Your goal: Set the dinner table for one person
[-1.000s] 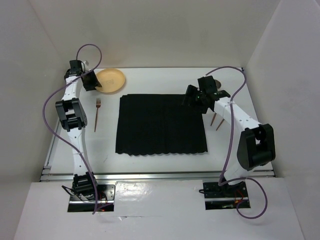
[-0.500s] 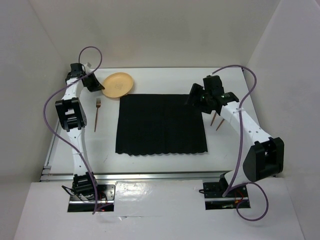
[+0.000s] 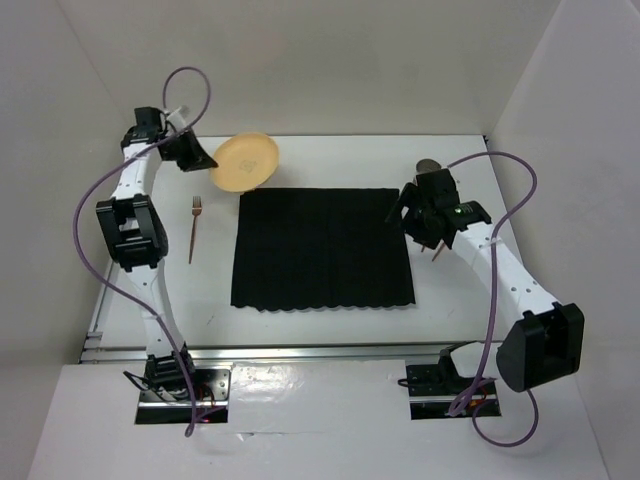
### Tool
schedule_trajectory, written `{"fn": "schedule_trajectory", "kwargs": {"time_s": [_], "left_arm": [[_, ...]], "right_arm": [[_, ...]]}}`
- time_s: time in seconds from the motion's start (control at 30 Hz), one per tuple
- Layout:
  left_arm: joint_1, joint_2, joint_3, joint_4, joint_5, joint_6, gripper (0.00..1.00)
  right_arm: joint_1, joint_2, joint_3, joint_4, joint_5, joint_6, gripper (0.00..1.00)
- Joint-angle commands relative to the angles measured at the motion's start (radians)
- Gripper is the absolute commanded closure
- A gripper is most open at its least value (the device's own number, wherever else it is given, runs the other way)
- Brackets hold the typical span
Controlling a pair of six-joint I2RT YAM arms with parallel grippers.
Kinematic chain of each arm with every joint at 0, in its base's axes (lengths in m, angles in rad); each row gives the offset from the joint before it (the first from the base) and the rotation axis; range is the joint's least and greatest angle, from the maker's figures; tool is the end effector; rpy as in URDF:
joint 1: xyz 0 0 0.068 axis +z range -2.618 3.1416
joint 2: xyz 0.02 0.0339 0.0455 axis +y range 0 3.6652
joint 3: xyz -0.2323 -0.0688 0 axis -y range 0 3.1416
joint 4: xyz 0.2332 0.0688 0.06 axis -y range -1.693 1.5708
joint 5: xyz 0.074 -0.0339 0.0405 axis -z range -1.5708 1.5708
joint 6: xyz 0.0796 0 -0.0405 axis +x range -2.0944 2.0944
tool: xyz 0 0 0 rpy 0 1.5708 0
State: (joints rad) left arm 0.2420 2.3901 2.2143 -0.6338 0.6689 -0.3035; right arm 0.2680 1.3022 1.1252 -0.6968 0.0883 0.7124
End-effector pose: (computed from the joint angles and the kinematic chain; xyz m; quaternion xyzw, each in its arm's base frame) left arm 0.5205 0.0776 0.1916 -0.1188 0.8774 -0.3154 0.3414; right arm 0.2881 0.0718 0.2379 0.2216 0.9126 0.1240 0.3205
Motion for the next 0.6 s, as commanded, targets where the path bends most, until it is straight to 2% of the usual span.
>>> {"fn": "schedule_trajectory", "kwargs": {"time_s": [0.0, 0.03, 0.13, 0.3, 0.57], "left_arm": [[-0.176, -0.247, -0.163, -0.099, 0.093, 0.266, 1.0], [-0.237, -0.3, -0.261, -0.109, 0.072, 0.295, 1.0], [-0.35, -0.325, -0.381, -0.15, 0.072, 0.383, 1.0], [-0.487, -0.243, -0.403, -0.202, 0.012, 0.455, 1.0], [-0.566, -0.198, -0.489, 0.02, -0.14, 0.449, 1.0]], "right_arm": [[-0.018, -0.043, -0.053, -0.059, 0.079, 0.058, 0.11], [-0.018, -0.052, -0.074, -0.059, 0.079, 0.058, 0.11], [-0.018, -0.067, -0.085, -0.021, 0.05, 0.058, 0.11], [-0.018, -0.136, -0.108, -0.009, 0.065, 0.047, 0.11], [-0.018, -0.23, -0.142, -0.047, 0.065, 0.068, 0.11]]}}
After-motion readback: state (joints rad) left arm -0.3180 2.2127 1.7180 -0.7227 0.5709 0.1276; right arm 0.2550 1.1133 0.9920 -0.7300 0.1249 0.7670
